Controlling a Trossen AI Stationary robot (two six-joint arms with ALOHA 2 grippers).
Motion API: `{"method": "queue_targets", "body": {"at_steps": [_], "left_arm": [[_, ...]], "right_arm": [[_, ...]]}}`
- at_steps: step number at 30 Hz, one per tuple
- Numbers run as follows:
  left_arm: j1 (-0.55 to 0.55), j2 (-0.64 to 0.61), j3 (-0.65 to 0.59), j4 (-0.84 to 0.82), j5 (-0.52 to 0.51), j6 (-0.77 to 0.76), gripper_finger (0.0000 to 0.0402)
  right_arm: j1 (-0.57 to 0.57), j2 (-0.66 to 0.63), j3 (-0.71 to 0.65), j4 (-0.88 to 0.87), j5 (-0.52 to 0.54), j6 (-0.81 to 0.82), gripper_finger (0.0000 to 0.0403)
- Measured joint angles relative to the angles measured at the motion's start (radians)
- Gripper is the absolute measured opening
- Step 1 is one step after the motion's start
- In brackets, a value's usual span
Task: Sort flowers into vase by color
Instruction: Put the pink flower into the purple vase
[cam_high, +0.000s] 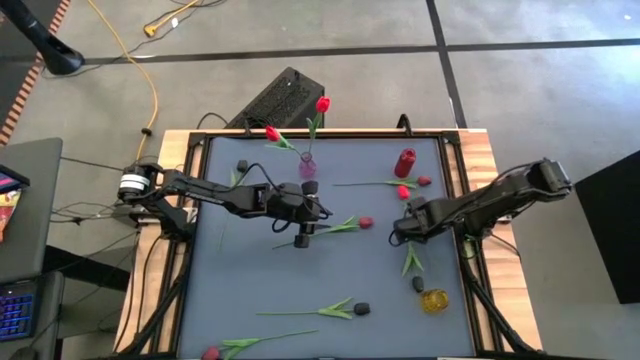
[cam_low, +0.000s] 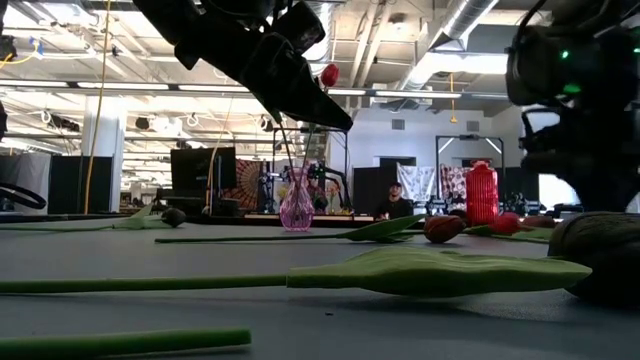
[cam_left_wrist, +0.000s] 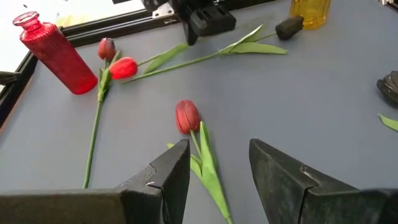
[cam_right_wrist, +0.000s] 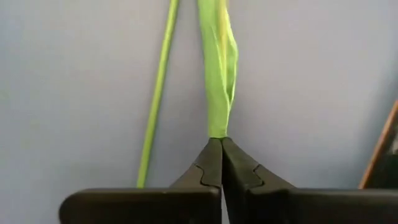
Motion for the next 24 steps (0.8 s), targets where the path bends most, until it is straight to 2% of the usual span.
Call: {"method": "queue_targets", "body": {"at_steps": [6, 10, 16, 18, 20, 24], "left_arm": [[0.000, 0.000, 0.000, 0.000, 0.030, -0.009, 0.0155], [0.000, 0.000, 0.000, 0.001, 0.035, -0.009, 0.0155], [0.000, 0.000, 0.000, 0.022, 0.036, -0.030, 0.0155], [0.001, -0.009, -0.001, 0.028, 0.049, -0.046, 0.0155], [0.001, -0.025, -0.001, 0.042, 0.059, -0.063, 0.0155], [0.004, -0.104, -0.001, -0.011, 0.061, -0.107, 0.0155]], "right_arm": [[-0.034, -0.111, 0.038, -0.070, 0.053, -0.103, 0.0016], [-0.022, -0.189, 0.121, -0.117, 0.142, -0.184, 0.0019], [0.005, -0.281, 0.248, -0.085, 0.293, -0.394, 0.0023], [0.014, -0.303, 0.276, -0.025, 0.370, -0.499, 0.0020], [0.015, -0.328, 0.287, 0.108, 0.430, -0.648, 0.0019], [-0.009, -0.365, 0.287, 0.473, 0.449, -0.996, 0.0022]]}}
